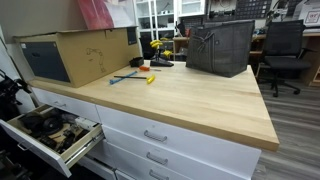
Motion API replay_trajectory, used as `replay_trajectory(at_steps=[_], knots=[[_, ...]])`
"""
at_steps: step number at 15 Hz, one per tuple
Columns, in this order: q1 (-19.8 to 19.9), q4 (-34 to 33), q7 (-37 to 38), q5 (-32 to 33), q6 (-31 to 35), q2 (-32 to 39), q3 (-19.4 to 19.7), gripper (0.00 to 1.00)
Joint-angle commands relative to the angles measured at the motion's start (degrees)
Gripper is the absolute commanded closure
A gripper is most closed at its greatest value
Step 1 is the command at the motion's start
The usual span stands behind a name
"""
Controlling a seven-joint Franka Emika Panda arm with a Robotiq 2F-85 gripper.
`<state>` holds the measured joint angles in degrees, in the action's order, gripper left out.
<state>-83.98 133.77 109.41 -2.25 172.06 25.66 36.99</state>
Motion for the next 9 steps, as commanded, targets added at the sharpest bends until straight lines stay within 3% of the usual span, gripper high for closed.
replay_trajectory(at_steps=[1, 6, 7, 9], knots=[[-8.14, 6.32, 7.01, 0.15, 3.78, -2.38, 9.94, 0.00], [-22.39, 9.21, 15.45, -3.01, 3.55, 1.37, 26.31, 0.00], [-17.19, 7.58, 9.09, -2.96, 1.65, 0.06, 21.54, 0.00], [-20.43, 8.24, 10.24, -4.00, 1.66, 0.55, 24.75, 0.00]])
